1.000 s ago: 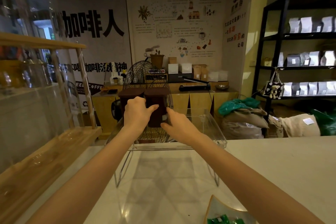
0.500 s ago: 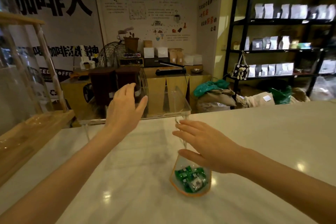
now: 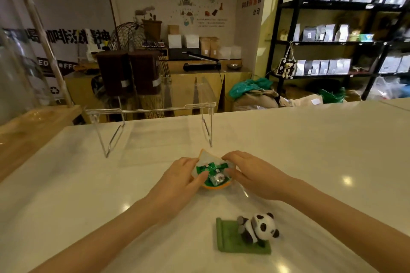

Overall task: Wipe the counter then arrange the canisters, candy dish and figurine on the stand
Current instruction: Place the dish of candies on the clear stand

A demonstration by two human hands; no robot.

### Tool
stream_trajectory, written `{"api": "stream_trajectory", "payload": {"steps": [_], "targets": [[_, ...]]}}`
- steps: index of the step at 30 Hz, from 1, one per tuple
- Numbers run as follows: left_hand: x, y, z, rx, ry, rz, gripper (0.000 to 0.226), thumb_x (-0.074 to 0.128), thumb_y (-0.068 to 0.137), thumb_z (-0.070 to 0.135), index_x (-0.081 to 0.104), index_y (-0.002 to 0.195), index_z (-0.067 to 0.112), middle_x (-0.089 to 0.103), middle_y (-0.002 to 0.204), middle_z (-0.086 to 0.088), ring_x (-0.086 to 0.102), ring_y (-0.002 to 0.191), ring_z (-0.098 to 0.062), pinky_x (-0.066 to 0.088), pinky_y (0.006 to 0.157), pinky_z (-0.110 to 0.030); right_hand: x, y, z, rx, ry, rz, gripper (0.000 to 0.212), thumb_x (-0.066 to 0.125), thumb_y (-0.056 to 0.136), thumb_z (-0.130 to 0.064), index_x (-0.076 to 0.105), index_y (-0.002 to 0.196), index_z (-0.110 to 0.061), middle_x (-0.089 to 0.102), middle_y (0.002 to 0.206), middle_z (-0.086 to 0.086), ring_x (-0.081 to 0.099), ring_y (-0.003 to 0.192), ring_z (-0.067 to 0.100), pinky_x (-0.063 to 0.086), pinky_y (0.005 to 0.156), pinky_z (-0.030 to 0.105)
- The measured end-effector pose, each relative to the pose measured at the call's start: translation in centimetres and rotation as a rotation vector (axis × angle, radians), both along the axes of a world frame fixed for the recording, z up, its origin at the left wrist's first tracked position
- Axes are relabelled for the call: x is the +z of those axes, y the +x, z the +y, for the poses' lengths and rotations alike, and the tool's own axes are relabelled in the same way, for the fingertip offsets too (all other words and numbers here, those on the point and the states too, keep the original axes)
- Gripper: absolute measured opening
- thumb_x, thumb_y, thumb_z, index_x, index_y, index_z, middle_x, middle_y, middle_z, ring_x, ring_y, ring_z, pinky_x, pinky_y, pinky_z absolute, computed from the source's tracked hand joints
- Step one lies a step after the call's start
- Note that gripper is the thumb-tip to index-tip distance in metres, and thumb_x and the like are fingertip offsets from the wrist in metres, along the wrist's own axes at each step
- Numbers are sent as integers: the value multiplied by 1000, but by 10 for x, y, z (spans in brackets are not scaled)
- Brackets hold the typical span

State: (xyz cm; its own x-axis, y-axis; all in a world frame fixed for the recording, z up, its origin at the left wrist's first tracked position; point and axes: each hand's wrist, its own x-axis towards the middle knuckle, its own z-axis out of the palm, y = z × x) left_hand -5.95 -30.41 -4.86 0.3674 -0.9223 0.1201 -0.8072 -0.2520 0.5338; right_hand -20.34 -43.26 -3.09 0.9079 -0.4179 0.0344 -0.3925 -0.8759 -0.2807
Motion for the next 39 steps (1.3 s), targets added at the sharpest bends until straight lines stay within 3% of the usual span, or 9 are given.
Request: {"api": "stream_trajectory", "payload": {"steps": [5,9,13,17,23,28,32,36,39], "targets": [[-2,-6,6,86,-66,124,39,44,92,30,49,129,19,56,97,2,49,82,-9,35,69,-20,-10,-1,-1,-6,27,-72,39,37,96,-20,37,134,-10,41,141,7,41,126,20,30,100,21],[1,-8,4,145,-120,476,37,48,90,10,51,127,11,58,66,-2,55,50,-6,49,48,-13,-10,1,-3,-39,61,-130,37,39,94,-13,42,131,-7,45,138,10,45,123,23,32,98,21],[6,-9,2,214,-134,864,34,51,88,2,52,122,6,64,68,-14,63,49,-11,56,49,-19,-10,6,-5,-90,90,-190,35,43,91,-6,48,126,-7,51,132,11,49,117,22,29,83,11],[17,-7,6,212,-119,1069,12,55,84,-2,65,80,4,72,64,-8,69,53,-12,59,54,-19,-5,8,-7,-125,121,-203,38,45,89,-3,48,126,-8,52,131,10,50,110,20,31,81,12],[41,1,10,198,-139,1056,10,63,80,1,66,71,5,74,66,-13,71,57,-15,59,55,-20,15,10,-8,-109,137,-297,36,46,87,-2,54,121,-10,57,124,7,44,91,8,35,66,9],[77,8,12,171,-216,988,4,67,76,5,71,76,5,76,71,-13,73,65,-18,59,59,-18,51,14,-9,-92,151,-474,33,50,85,-3,59,115,-14,59,100,-6,50,74,3,41,63,0],[106,17,13,140,-292,967,7,66,76,6,72,79,3,76,68,-10,73,65,-17,59,60,-18,85,22,-10,-73,137,-551,34,52,82,-2,60,112,-17,54,79,-8,56,76,16,48,66,17],[134,30,6,121,-403,937,8,66,77,5,70,81,1,75,63,-9,73,60,-16,57,52,-15,115,39,-17,-55,116,-622,36,53,84,-3,57,116,-17,63,91,4,61,83,19,50,69,18],[152,43,-5,103,-446,899,10,66,76,5,71,83,-1,76,69,-11,73,63,-16,59,57,-18,132,59,-28,-87,166,-682,41,54,85,-5,53,124,-16,64,105,4,63,92,22,55,79,30]]}}
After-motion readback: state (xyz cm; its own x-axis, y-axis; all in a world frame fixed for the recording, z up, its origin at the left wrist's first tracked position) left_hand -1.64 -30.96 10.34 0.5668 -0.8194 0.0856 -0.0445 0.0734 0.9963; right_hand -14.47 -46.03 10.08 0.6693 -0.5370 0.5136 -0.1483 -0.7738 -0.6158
